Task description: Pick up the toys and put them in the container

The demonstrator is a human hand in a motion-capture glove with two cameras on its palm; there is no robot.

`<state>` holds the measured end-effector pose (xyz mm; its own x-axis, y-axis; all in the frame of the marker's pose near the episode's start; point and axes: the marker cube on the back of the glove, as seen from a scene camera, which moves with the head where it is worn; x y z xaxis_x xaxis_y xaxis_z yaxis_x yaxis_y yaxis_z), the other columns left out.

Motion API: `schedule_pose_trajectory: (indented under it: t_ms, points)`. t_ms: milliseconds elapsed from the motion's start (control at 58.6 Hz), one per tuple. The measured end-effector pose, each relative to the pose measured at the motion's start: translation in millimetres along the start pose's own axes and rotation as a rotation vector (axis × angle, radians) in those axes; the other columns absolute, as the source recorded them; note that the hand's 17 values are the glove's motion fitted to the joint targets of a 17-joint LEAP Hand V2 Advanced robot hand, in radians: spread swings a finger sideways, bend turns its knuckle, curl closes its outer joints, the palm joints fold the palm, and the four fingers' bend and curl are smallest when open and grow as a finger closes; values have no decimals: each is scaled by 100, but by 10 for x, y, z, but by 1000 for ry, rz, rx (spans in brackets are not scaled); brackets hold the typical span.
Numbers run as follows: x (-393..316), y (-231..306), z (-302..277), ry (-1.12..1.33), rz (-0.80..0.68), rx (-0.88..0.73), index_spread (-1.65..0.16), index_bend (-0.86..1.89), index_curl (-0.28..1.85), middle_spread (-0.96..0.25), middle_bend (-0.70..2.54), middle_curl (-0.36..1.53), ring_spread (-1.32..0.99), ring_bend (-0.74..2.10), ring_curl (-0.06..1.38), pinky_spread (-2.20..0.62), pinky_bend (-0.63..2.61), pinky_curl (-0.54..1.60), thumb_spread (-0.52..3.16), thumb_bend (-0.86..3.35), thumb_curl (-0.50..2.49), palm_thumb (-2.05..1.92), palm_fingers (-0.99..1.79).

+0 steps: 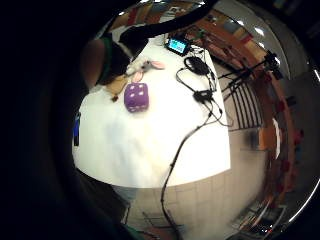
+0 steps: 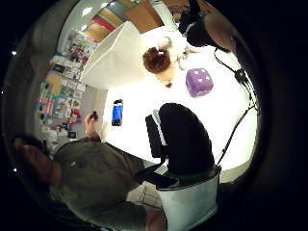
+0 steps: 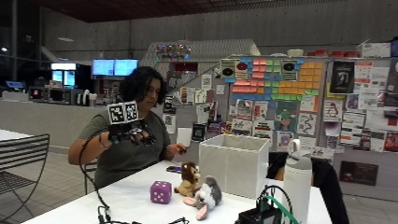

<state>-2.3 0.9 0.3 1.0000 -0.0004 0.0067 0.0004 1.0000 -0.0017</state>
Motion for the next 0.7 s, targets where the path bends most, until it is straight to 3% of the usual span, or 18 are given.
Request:
schedule_pose_trajectory:
  t_ms: [119,256,700]
  points:
    - [-37,8,12,9,-5,1,-27,21,12,-13,22,8,-19,39,13,-8,50,18,91,1,4,-1,59]
    - [-25,-20,11,19,-12,2,-34,19,16,-17,22,12,-26,42,16,-10,51,22,121,-1,8,-2,56]
    - [-124,-228,157,-52,39,86,-41,19,26,-21,22,23,-33,48,21,-12,53,27,144,-2,16,-4,52]
